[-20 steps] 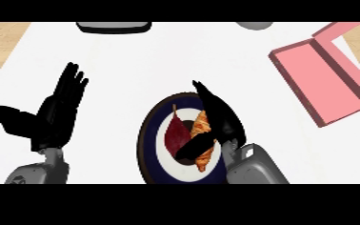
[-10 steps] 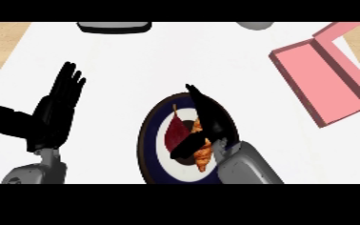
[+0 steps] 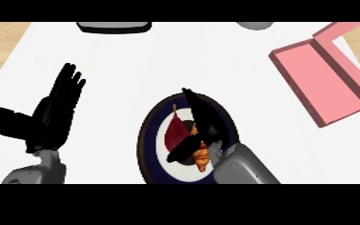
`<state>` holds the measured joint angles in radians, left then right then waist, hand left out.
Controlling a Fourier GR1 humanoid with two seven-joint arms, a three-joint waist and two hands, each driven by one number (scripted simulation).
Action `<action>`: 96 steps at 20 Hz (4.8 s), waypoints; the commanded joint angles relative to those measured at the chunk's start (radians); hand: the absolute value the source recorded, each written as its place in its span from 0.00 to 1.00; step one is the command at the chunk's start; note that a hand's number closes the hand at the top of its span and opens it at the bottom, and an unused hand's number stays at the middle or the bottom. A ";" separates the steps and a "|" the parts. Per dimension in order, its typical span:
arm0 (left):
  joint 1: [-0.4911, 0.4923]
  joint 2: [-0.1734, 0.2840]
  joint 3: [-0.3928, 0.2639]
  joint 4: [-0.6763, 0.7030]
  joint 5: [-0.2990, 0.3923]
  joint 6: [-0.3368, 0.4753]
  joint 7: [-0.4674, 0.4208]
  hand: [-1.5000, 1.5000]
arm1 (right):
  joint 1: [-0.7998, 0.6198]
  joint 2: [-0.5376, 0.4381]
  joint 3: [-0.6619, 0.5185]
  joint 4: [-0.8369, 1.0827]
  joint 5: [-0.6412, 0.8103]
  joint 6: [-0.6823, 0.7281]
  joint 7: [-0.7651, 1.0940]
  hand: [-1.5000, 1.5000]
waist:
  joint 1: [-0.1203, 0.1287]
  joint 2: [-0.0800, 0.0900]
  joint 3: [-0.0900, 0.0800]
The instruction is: Pick the pear from the plate and place it in the cardboard box
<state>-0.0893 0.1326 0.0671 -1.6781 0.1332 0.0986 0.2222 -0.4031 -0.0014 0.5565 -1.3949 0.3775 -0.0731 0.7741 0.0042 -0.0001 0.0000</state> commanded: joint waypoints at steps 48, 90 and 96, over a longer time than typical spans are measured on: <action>-0.047 -0.025 0.013 -0.012 -0.029 0.008 0.056 0.50 | -0.246 -0.034 0.037 -0.484 0.633 0.241 0.144 1.00 | -0.007 -0.002 0.000; -0.028 -0.041 0.007 0.060 -0.042 -0.033 -0.036 0.50 | -0.319 -0.537 -0.654 0.566 0.622 0.201 -0.582 0.00 | 0.016 0.009 0.001; -0.058 -0.022 0.035 0.021 -0.025 -0.019 0.016 0.50 | -0.356 -0.485 -0.751 0.512 0.544 -0.082 -0.719 0.00 | 0.012 0.006 0.002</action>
<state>-0.1330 0.1036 0.0918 -1.6528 0.1038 0.0757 0.2267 -0.7451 -0.4997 -0.1388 -0.8709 0.9701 -0.0232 0.1477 0.0208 0.0085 0.0017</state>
